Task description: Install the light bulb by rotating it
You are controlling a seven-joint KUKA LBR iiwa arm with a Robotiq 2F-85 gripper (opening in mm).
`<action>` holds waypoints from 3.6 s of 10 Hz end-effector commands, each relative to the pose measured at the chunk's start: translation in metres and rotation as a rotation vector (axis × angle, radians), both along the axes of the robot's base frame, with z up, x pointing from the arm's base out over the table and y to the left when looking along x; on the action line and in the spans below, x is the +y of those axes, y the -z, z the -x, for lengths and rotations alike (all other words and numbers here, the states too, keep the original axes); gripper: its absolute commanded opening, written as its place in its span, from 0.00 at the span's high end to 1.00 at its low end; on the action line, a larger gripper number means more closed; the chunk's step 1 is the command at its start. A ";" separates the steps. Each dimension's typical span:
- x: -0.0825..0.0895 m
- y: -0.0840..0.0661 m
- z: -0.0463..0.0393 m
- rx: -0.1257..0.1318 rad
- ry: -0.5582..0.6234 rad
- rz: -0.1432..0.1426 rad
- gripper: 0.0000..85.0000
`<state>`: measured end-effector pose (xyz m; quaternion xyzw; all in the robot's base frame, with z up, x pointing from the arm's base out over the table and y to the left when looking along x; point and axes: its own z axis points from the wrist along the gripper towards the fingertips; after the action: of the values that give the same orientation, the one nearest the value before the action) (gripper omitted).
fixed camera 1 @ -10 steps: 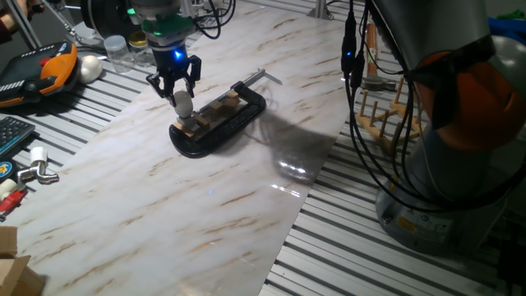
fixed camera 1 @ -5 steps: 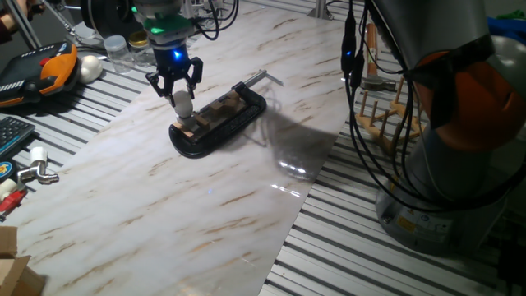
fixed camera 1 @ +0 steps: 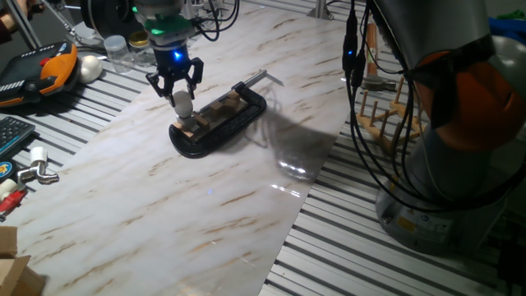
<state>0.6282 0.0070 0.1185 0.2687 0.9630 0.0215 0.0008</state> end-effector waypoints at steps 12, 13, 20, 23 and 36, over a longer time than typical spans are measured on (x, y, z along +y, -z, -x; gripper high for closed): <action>-0.002 -0.007 -0.0007 -0.063 -0.095 0.042 0.20; -0.002 -0.009 -0.0011 -0.069 -0.115 0.045 0.20; -0.004 -0.022 -0.0012 -0.078 -0.213 0.044 0.40; -0.005 -0.035 -0.0008 -0.069 -0.283 0.038 0.80; 0.000 -0.100 0.0338 -0.043 -0.563 0.009 1.00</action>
<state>0.5942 0.0070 0.2191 -0.0107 0.9995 0.0245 0.0159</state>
